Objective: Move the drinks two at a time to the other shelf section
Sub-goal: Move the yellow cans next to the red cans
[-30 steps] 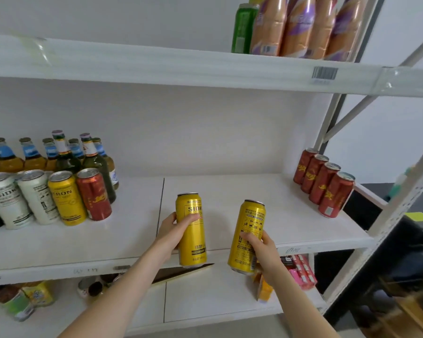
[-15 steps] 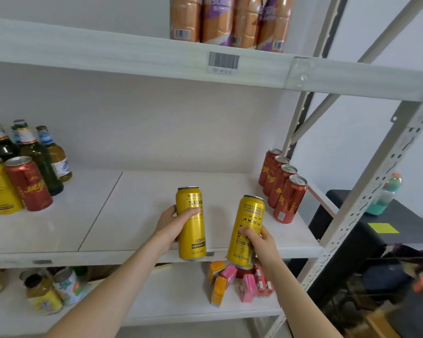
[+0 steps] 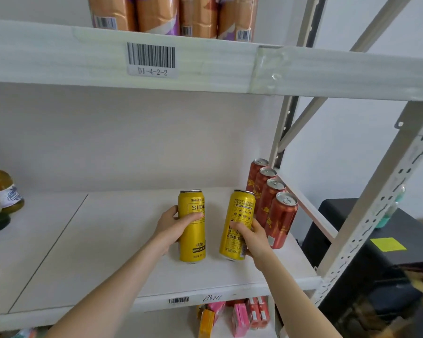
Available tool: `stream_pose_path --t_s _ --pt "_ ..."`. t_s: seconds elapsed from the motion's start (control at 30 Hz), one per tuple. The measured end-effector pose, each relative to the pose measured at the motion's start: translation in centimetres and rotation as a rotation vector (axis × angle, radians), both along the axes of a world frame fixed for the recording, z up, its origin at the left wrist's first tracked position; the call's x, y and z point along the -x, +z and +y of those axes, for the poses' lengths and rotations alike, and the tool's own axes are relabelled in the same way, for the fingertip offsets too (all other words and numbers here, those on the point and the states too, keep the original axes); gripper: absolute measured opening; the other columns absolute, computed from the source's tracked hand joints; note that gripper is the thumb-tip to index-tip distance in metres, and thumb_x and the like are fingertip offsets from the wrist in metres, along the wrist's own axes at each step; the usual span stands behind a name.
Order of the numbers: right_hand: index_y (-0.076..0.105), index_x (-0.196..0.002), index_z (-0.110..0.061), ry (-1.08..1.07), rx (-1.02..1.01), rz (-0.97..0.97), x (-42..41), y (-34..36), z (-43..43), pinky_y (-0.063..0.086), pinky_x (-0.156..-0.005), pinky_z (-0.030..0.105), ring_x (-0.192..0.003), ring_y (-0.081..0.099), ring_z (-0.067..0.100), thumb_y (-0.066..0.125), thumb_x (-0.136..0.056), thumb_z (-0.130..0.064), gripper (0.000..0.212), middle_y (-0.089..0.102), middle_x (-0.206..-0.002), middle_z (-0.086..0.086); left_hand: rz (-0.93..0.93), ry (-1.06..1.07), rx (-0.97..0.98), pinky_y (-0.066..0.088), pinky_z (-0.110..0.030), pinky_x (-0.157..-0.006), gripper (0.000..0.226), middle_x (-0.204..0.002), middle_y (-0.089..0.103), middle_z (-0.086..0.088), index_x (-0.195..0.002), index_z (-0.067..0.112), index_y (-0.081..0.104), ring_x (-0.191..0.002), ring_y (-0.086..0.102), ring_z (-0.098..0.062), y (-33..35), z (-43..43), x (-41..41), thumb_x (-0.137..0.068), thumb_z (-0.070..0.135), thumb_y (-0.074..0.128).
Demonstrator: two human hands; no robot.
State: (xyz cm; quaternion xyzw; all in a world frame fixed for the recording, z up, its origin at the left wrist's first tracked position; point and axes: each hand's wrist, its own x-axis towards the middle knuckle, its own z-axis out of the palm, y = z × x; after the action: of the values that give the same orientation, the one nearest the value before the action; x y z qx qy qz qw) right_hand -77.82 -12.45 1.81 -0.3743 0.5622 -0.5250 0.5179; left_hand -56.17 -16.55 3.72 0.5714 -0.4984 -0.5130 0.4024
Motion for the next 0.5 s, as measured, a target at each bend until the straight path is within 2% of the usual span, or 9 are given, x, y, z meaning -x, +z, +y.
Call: stream_pose_path --t_s 0.1,0.2,0.33,0.43,0.5 --pt "0.063 -0.108 -0.027 0.008 0.014 0.016 0.6 -0.3 -2.7 0.057 -0.079 0.039 -0.090 0.071 0.018 0.077 -0.080 -0.022 0.031 0.073 -0.100 0.001 -0.023 0.016 0.013 0.059 -0.040 -0.078 0.069 -0.106 0.072 0.001 -0.108 0.032 0.064 -0.093 0.071 -0.018 -0.3 -2.2 0.6 -0.048 0.061 0.081" --pt "0.063 -0.108 -0.029 0.014 0.021 0.017 1.2 -0.8 -5.6 0.057 -0.084 0.042 -0.090 0.071 0.018 0.078 -0.079 -0.022 0.033 0.073 -0.101 0.001 -0.024 0.033 0.038 0.059 -0.039 -0.076 0.066 -0.104 0.073 0.001 -0.106 0.032 0.065 -0.091 0.071 -0.018 -0.7 -4.3 1.4 -0.048 0.059 0.081" --pt "0.061 -0.108 -0.027 0.000 0.051 0.014 1.7 -1.1 -9.3 0.056 -0.078 0.035 -0.091 0.070 0.017 0.079 -0.078 -0.019 0.036 0.072 -0.101 -0.001 -0.023 0.063 0.061 0.060 -0.042 -0.080 0.067 -0.101 0.074 0.002 -0.103 0.033 0.066 -0.090 0.072 -0.017 -1.3 -7.1 2.3 -0.044 0.060 0.082" --pt "0.060 -0.109 -0.026 -0.011 0.085 0.043 2.0 -1.6 -11.8 0.055 -0.083 0.037 -0.094 0.069 0.016 0.080 -0.076 -0.020 0.038 0.072 -0.103 -0.001 -0.032 0.073 0.089 0.059 -0.042 -0.083 0.068 -0.101 0.074 0.004 -0.103 0.033 0.066 -0.090 0.072 -0.014 -1.7 -8.9 2.9 -0.043 0.060 0.083" --pt "0.060 -0.108 -0.026 -0.034 0.102 0.050 2.0 -1.9 -13.2 0.055 -0.081 0.035 -0.093 0.069 0.015 0.080 -0.076 -0.017 0.038 0.072 -0.102 -0.001 -0.033 0.084 0.113 0.059 -0.042 -0.084 0.069 -0.100 0.075 0.004 -0.104 0.032 0.066 -0.090 0.072 -0.013 -2.1 -9.8 3.3 -0.042 0.058 0.084"
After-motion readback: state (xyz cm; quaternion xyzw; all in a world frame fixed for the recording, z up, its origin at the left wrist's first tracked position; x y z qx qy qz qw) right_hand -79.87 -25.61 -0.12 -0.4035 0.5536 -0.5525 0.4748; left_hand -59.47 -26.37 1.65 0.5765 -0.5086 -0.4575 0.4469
